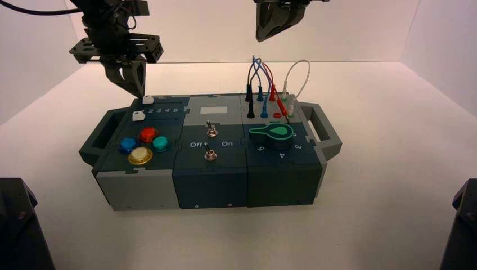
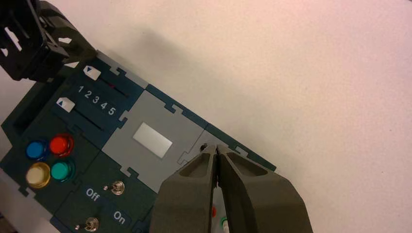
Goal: Move the top slider to position 2.
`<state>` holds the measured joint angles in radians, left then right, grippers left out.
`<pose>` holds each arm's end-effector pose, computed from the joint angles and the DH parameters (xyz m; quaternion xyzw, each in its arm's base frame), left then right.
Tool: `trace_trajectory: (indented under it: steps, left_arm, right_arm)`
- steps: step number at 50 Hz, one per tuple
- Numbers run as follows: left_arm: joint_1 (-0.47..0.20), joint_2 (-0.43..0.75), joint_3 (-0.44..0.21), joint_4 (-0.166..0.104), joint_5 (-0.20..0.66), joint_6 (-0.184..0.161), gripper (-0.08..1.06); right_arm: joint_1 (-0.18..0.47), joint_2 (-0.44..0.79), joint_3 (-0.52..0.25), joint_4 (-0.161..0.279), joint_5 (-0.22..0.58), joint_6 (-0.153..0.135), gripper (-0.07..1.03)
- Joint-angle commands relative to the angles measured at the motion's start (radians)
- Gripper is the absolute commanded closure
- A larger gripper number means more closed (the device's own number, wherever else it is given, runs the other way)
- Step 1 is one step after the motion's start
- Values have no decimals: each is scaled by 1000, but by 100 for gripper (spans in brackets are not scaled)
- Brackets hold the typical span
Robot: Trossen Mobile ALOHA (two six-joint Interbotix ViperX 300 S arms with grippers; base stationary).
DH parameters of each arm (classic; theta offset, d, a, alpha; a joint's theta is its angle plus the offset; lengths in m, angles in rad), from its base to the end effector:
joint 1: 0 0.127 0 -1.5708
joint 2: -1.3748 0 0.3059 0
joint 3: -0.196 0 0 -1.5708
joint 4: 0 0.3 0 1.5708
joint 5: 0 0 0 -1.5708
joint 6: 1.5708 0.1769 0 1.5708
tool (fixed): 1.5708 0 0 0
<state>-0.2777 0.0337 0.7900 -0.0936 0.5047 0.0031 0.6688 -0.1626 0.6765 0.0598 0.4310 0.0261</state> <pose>0.3019 -0.0944 0.0333 0.0407 0.6161 -0.1025 0.7799 0.2916 0.2361 0.1420 -0.1101 0.4432 0.2852 0.8427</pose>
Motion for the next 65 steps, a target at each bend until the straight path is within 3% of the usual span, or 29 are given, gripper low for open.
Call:
trace_trajectory:
  steps: [1, 26, 41, 57, 65]
  left_arm:
    - [-5, 2, -18, -2, 9, 3, 101]
    - [-81, 2, -18, -8, 41, 3, 101]
    - [-87, -8, -20, -8, 51, 3, 101]
    - [-8, -41, -25, 0, 51, 11, 101]
    - [-3, -60, -15, 0, 57, 9, 101]
  right_arm:
    - [5, -9, -28, 5, -6, -2, 98]
    - [0, -17, -28, 5, -5, -2, 98]
    - [0, -15, -28, 5, -5, 0, 98]
    - [0, -12, -28, 6, -5, -2, 98]
    - [0, -11, -28, 5, -3, 0, 98]
